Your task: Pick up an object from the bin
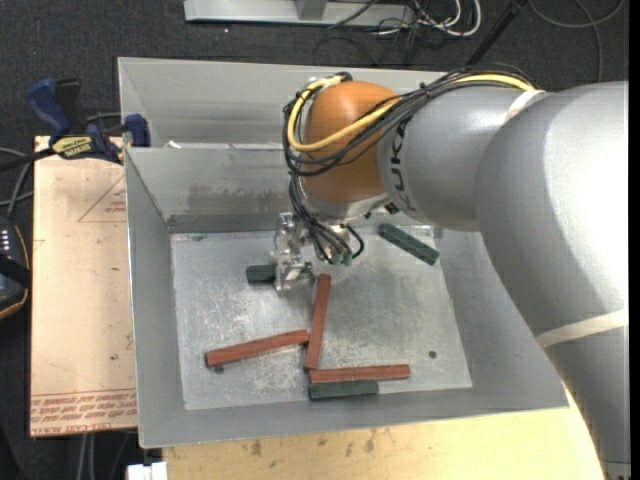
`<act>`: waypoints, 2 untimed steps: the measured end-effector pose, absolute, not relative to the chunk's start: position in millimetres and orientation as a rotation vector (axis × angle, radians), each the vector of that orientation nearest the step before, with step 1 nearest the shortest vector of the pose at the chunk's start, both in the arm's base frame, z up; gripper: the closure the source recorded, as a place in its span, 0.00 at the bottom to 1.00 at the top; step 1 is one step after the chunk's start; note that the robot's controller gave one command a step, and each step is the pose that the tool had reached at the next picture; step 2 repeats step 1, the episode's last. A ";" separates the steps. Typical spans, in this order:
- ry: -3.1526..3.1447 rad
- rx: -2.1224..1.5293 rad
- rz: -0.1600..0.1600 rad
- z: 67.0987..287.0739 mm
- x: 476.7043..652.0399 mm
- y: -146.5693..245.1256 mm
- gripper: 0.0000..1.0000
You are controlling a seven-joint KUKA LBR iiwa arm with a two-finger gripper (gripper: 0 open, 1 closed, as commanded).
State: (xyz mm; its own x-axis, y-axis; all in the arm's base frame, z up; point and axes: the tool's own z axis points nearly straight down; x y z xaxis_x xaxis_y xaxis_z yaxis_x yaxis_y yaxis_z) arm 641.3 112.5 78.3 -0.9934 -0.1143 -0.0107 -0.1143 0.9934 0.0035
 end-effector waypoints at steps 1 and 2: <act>3.127 -0.165 0.004 271.3 631.7 136.3 1.00; 3.127 -0.165 0.004 271.3 631.7 136.3 1.00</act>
Offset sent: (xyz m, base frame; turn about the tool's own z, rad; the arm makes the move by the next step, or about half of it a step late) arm 0.0000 0.0000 0.0000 0.0000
